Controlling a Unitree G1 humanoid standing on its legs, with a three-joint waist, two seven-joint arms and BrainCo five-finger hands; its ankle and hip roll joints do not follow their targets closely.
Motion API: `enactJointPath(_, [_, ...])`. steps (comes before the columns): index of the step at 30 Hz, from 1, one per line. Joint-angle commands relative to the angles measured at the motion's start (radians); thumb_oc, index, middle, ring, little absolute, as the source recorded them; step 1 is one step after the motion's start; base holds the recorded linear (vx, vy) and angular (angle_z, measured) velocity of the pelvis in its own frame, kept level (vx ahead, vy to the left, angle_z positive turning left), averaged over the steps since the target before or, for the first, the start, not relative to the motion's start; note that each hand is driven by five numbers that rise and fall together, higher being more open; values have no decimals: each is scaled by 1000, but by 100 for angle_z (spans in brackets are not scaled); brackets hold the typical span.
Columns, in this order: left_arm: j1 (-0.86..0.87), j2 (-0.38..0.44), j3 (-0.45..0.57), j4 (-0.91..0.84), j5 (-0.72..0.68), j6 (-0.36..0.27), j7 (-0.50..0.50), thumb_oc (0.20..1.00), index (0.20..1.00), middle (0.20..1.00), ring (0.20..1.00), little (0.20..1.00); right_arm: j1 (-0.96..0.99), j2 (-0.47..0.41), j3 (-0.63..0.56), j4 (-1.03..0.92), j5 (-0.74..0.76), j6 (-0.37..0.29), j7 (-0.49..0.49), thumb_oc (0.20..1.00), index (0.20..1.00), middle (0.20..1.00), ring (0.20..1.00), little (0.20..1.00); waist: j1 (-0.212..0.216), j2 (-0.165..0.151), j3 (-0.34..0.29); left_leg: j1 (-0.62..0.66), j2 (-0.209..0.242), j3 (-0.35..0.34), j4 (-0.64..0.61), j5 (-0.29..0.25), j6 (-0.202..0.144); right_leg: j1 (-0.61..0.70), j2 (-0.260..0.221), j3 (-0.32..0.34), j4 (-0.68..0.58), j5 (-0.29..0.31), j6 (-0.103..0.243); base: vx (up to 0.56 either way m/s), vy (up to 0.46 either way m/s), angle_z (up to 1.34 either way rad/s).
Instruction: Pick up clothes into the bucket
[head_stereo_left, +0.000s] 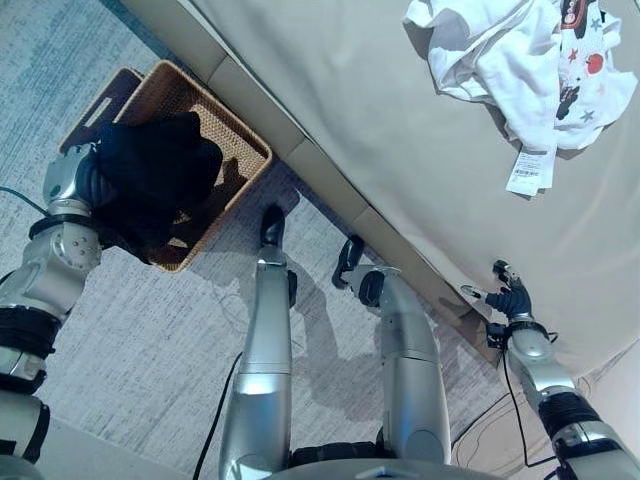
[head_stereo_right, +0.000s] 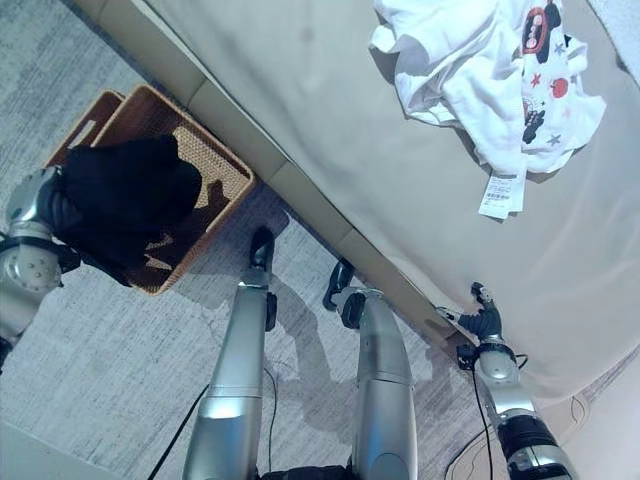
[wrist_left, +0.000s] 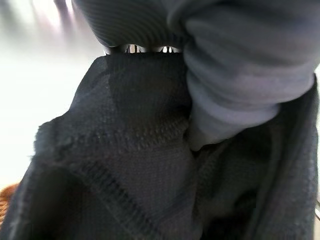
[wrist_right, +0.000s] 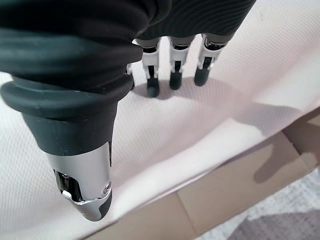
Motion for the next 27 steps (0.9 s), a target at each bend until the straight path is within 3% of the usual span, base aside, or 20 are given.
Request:
enactJointPath(1, [-18, 12, 55, 51, 48, 19, 52, 200, 200, 200, 200, 200, 49, -36, -7, -21, 19, -29, -25, 1000, 1000, 1000, 1000, 1000, 10, 2, -21, 59, 21, 43, 28, -96, 50, 33, 0, 102, -126, 108, 120, 10, 18, -6])
enactJointPath(2, [-28, 11, 54, 70, 43, 22, 55, 256, 256, 256, 256, 256, 43, -35, -1, -28, 19, -29, -24, 1000, 1000, 1000, 1000, 1000, 7, -2, -21, 51, 23, 44, 29, -96, 51, 25, 3, 103, -132, 114, 122, 14, 24, -7])
enactJointPath(3, [-42, 6, 61, 103, 27, 28, 63, 382, 382, 382, 382, 382, 35, -29, 7, -40, 24, -30, -22, 1000, 1000, 1000, 1000, 1000, 2, -13, -21, 45, 27, 46, 21, -95, 51, 18, 8, 102, -148, 122, 126, 19, 23, -13])
enactJointPath(4, [-44, 9, 67, 120, 18, 30, 64, 231, 231, 231, 231, 231, 34, -26, 8, -49, 28, -31, -20, 1000, 1000, 1000, 1000, 1000, 1, -21, -21, 40, 31, 50, 20, -95, 53, 13, 12, 104, -158, 130, 128, 13, 10, -18])
enactJointPath(5, [-44, 9, 67, 120, 18, 30, 64, 209, 209, 209, 209, 209, 34, -26, 9, -50, 28, -31, -20, 1000, 1000, 1000, 1000, 1000, 1, -21, -21, 40, 31, 51, 20, -95, 53, 13, 13, 104, -159, 130, 128, 11, -11, -25])
enactJointPath(6, [-50, 10, 78, 133, 6, 34, 66, 442, 442, 442, 442, 442, 34, -21, 12, -64, 31, -32, -15, 1000, 1000, 1000, 1000, 1000, -1, -29, -21, 33, 36, 54, 14, -94, 53, 10, 16, 103, -174, 137, 131, 7, -10, -18])
enactJointPath(7, [-51, 10, 78, 133, 6, 33, 66, 567, 567, 567, 567, 567, 34, -21, 12, -64, 31, -32, -15, 1000, 1000, 1000, 1000, 1000, -1, -29, -21, 33, 36, 55, 14, -94, 53, 10, 16, 103, -174, 138, 131, 20, -8, -12])
enactJointPath(8, [-69, 11, 73, 165, 7, 51, 73, 1000, 1000, 1000, 1000, 1000, 28, -15, 22, -65, 33, -30, -15, 1000, 1000, 1000, 1000, 1000, -7, -38, -21, 28, 39, 55, 12, -95, 56, 5, 20, 103, -183, 144, 134, 0, 0, 0])
enactJointPath(19, [-44, 12, 71, 188, 63, 76, 37, 1000, 1000, 1000, 1000, 1000, 13, -5, 38, -29, 35, -25, 5, 1000, 1000, 1000, 1000, 1000, -5, -38, -21, 54, 38, 66, -21, -89, 60, 21, 21, 110, -224, 160, 134, -1, 10, -4])
enactJointPath(27, [83, 18, 115, 131, 177, 106, -14, 1000, 1000, 1000, 1000, 1000, 12, -2, 30, -20, 19, -10, 16, 1000, 1000, 1000, 1000, 1000, 20, 0, -21, 164, 41, 81, -109, -58, 53, 108, 21, 116, -279, 174, 130, -13, -4, 0])
